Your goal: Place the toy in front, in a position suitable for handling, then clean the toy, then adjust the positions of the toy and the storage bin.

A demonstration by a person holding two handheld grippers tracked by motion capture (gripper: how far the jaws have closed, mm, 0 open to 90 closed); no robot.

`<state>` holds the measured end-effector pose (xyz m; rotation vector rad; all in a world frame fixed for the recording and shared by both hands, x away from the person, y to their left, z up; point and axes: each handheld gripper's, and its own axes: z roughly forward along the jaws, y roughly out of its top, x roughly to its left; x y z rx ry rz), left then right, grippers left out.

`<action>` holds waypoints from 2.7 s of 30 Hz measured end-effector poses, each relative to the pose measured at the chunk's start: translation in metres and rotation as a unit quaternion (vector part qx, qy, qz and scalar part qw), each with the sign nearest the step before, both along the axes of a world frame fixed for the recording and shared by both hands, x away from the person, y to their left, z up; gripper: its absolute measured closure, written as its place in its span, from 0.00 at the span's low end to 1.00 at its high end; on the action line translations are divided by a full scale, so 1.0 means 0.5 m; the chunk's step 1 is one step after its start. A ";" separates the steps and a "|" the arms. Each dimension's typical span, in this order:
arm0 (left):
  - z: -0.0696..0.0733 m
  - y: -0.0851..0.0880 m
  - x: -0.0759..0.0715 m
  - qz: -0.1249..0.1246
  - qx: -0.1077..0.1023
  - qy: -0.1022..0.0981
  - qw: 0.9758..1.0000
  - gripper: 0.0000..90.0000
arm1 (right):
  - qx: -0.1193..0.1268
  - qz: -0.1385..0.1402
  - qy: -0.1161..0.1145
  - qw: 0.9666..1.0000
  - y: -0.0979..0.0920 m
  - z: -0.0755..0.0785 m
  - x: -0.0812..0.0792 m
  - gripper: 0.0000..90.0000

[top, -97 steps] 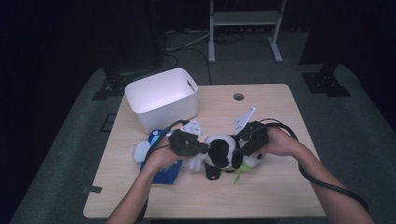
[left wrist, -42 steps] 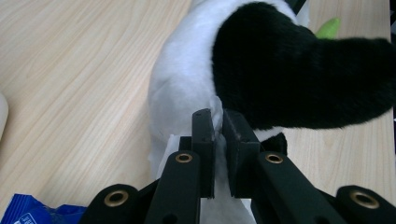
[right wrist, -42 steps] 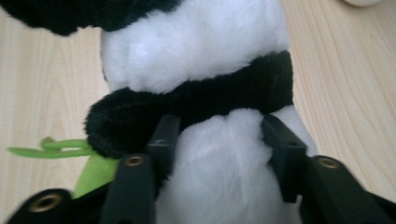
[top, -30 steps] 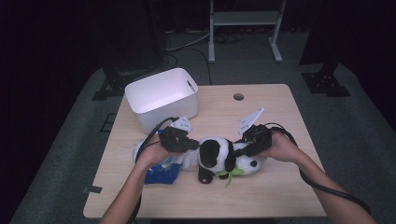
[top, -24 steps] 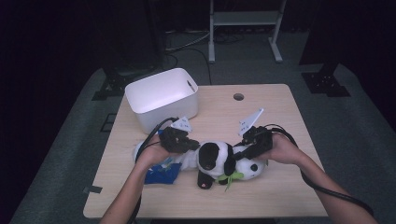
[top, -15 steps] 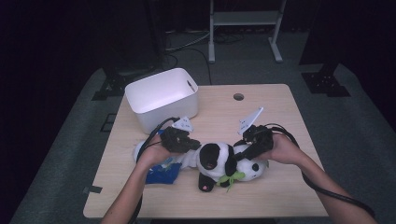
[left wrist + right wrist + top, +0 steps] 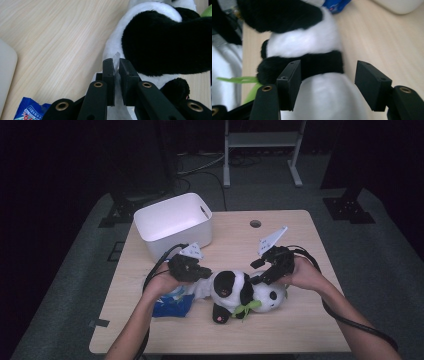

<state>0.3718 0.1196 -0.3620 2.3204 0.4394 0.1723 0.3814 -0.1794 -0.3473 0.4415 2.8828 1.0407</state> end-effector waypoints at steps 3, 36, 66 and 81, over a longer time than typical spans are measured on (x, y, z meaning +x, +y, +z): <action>0.000 0.002 -0.001 -0.003 0.002 -0.001 1.000 0.92 | -0.006 -0.013 -0.005 1.000 -0.005 0.000 0.009 0.41; 0.009 0.057 -0.017 0.014 0.000 -0.008 1.000 0.92 | -0.004 -0.044 -0.012 0.999 -0.007 0.014 0.069 0.37; -0.001 0.098 -0.033 0.028 -0.010 -0.005 1.000 0.92 | -0.002 -0.026 -0.010 1.000 0.026 0.009 0.106 0.35; -0.009 0.115 -0.041 0.034 -0.009 -0.003 0.999 0.92 | 0.000 -0.001 -0.023 1.000 0.069 0.022 0.128 0.35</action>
